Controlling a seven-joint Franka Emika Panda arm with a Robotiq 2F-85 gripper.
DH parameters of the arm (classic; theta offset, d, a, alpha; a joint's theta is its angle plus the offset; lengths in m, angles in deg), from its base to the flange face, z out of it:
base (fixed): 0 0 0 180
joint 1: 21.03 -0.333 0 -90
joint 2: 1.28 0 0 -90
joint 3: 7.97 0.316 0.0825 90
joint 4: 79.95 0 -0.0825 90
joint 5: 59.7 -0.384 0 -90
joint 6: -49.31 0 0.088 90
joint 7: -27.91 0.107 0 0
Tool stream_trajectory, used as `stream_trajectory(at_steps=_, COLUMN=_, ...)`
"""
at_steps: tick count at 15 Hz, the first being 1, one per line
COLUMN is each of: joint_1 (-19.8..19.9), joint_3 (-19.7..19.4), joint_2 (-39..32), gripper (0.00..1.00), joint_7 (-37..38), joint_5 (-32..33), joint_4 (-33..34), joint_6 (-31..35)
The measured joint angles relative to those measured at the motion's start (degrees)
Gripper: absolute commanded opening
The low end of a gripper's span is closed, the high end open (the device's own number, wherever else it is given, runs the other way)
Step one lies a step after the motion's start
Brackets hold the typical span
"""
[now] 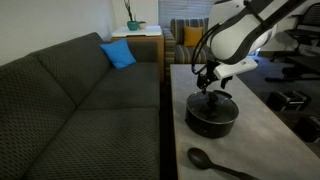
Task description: Place the lid on the pot
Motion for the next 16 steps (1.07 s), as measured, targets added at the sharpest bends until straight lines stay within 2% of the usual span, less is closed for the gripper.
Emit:
stream_trajectory(at_steps=5, joint_1=-5.39, joint_3=-3.64, joint_2=8.13, gripper=1.0, joint_7=7.15, joint_5=2.08, joint_4=-11.86, joint_6=2.6)
stream_trajectory(at_steps=7, joint_1=-6.79, joint_3=-4.72, joint_2=11.37, gripper=1.0, joint_7=7.59, joint_5=2.11, joint_4=-16.89, joint_6=3.69)
stream_trajectory(at_steps=11, joint_1=-6.82, joint_3=-7.02, joint_2=16.65, gripper=1.0, joint_7=7.45, joint_5=2.48, joint_4=-26.26, joint_6=6.81)
stream_trajectory(at_steps=16, joint_1=-6.73, joint_3=-9.23, joint_2=19.8, gripper=1.0, joint_7=7.22, joint_5=2.93, joint_4=-32.31, joint_6=8.57)
